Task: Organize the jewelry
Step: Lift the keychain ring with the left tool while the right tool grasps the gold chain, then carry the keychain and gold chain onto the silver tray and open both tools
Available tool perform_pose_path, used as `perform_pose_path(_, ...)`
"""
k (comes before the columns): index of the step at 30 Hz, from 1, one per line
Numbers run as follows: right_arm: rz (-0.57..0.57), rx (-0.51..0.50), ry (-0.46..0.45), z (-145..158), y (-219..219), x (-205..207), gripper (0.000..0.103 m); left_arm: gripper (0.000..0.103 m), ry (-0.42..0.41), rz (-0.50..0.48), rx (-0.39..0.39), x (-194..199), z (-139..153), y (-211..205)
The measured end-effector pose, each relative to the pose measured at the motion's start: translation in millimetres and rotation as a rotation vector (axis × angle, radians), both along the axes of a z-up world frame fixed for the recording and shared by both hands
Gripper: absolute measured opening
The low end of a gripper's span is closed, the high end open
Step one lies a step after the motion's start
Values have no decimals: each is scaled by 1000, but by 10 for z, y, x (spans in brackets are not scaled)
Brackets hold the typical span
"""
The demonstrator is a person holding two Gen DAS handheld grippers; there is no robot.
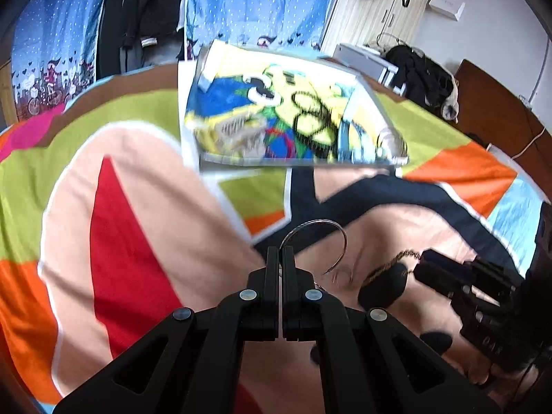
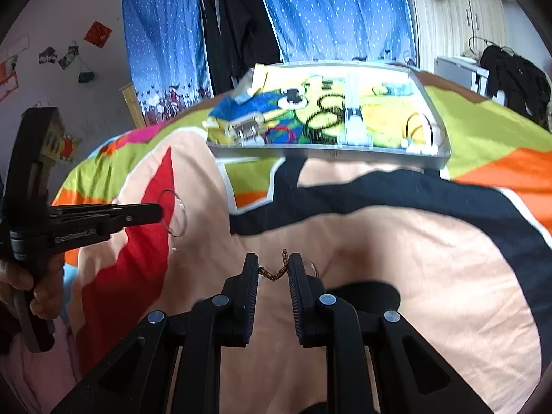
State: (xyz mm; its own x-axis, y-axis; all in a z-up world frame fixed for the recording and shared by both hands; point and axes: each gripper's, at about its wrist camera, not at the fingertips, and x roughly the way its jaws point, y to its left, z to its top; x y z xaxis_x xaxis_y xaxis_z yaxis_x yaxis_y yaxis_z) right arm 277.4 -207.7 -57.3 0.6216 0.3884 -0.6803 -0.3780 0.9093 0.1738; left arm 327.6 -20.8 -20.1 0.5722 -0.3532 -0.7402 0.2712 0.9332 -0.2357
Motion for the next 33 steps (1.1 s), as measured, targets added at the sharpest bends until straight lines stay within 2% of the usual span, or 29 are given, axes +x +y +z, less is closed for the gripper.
perform_pose_path(5,20,-2,-52,207,53,198,17,0,-47,14,-21,377,277,-36)
perform_pose_path(9,32,23,-108,503,107,519,17,0,-94,31,-30,743,507,-19)
perform_pose_path(14,64,12,-207,981,279,1037,17,0,-125,70,-23,1182,598,81)
perform_pose_path(17,64,10,-243,1124,365,1356,17,0,-107,91,-32,1470,532,168)
perform_pose_path(21,44,30,-232,1043,412,1757,17,0,-59,95,-25,1794,324,216)
perform_pose_path(25,20,64,-145,716,418,2158,17,0,2,91,-11,1972,66,204)
perform_pose_path(29,4,54,-70,358,396,2361,17,0,27,81,-4,2059,-105,196)
perform_pose_path(33,9,20,-47,164,402,2405,17,0,53,69,-15,2085,-223,208)
